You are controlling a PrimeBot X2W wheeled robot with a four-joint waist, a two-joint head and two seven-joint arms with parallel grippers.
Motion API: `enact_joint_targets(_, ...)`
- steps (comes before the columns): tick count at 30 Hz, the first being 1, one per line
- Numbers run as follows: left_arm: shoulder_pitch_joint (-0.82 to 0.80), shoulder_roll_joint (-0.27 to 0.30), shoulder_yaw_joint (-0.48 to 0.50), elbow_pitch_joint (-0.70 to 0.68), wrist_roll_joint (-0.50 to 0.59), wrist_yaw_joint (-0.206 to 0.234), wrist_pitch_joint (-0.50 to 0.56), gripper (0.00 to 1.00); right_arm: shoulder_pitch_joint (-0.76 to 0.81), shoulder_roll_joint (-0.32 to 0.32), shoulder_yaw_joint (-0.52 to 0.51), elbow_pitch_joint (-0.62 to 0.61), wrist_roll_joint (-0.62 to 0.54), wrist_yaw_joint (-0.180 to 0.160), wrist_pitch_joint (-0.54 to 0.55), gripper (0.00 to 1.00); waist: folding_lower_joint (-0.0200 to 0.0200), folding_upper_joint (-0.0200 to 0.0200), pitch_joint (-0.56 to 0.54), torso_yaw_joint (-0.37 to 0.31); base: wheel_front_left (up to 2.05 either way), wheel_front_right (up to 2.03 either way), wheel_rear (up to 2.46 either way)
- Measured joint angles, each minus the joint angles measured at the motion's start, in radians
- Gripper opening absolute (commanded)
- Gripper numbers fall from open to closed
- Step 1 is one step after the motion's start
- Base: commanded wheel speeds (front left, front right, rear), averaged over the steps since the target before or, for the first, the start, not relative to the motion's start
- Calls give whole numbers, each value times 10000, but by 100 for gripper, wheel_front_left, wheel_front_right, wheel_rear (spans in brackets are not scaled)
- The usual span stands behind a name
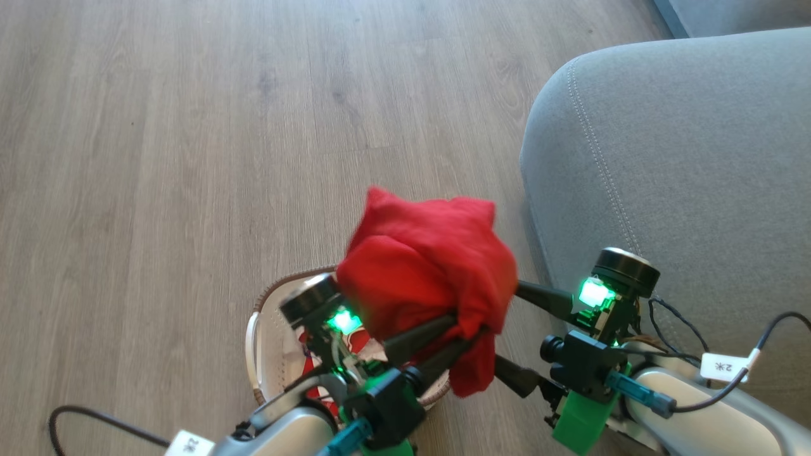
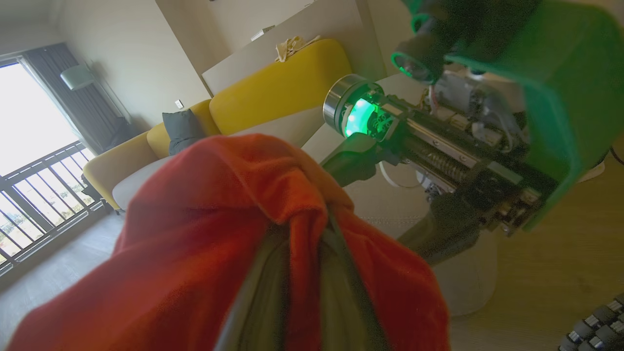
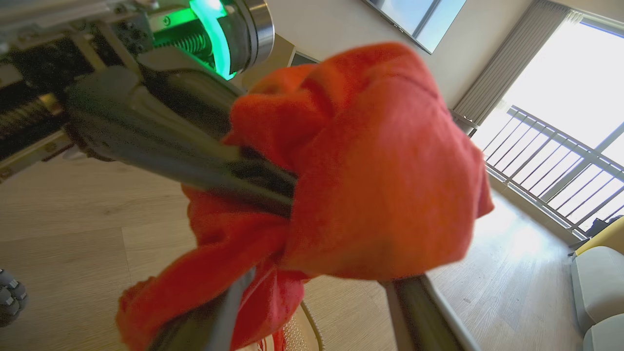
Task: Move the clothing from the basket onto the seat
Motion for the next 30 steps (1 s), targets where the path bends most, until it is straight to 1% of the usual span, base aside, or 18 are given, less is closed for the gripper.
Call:
enact_joint_targets(3, -175, 67, -439, -58, 54, -77, 0, 0, -2, 65, 8, 117, -98, 0, 0, 100, 0, 0, -15, 27, 0, 0, 0)
enact_joint_targets(6, -332, 130, -679, -71, 48, -77, 0, 0, -26, 105, 247, 194, -192, 0, 0, 100, 0, 0, -28, 68, 0, 0, 0)
enact_joint_targets(9, -352, 136, -771, -77, 31, -79, 0, 0, -26, 339, 364, 334, -234, 0, 0, 100, 0, 0, -48, 128, 0, 0, 0)
enact_joint_targets(10, -352, 136, -777, -77, -17, -79, 0, 0, -26, 380, 362, 362, -261, 0, 0, 91, 0, 0, -50, 145, 0, 0, 0)
enact_joint_targets(11, -352, 136, -779, -77, -58, -79, 0, 0, -26, 407, 351, 407, -259, 0, 0, 91, 0, 0, -52, 163, 0, 0, 0)
enact_joint_targets(12, -352, 134, -779, -77, -56, -79, 0, 0, -25, 435, 332, 477, -228, 0, 0, 48, 0, 0, -56, 179, 0, 0, 0)
enact_joint_targets(13, -352, 134, -782, -77, -56, -79, 0, 0, -22, 481, 290, 504, -222, 0, 0, 17, 0, 0, -60, 196, 0, 0, 0)
enact_joint_targets(14, -352, 134, -782, -79, -56, -79, 0, 0, -19, 550, 188, 497, -245, 0, 0, 0, 0, 0, -59, 209, 0, 0, 0)
enact_joint_targets(19, -352, 107, -732, -159, -167, -75, -2, 0, 227, 918, -546, 516, -182, 0, 0, 0, 0, 0, -55, 288, 0, 0, 0)
enact_joint_targets(20, -352, 107, -732, -159, -167, -75, -2, 0, 227, 918, -546, 516, -182, 0, 0, 0, 0, 0, -55, 288, 0, 0, 0)
enact_joint_targets(23, -338, 109, -704, -161, -228, -75, -2, 0, 658, 1152, -920, 514, -174, 0, 0, 0, 0, 0, -62, 313, 0, 0, 0)
enact_joint_targets(30, -309, -27, -380, -188, -334, -75, -4, 0, 1550, 2002, -2349, 337, 33, 0, 2, 0, 0, 0, -83, 312, 0, 0, 0)
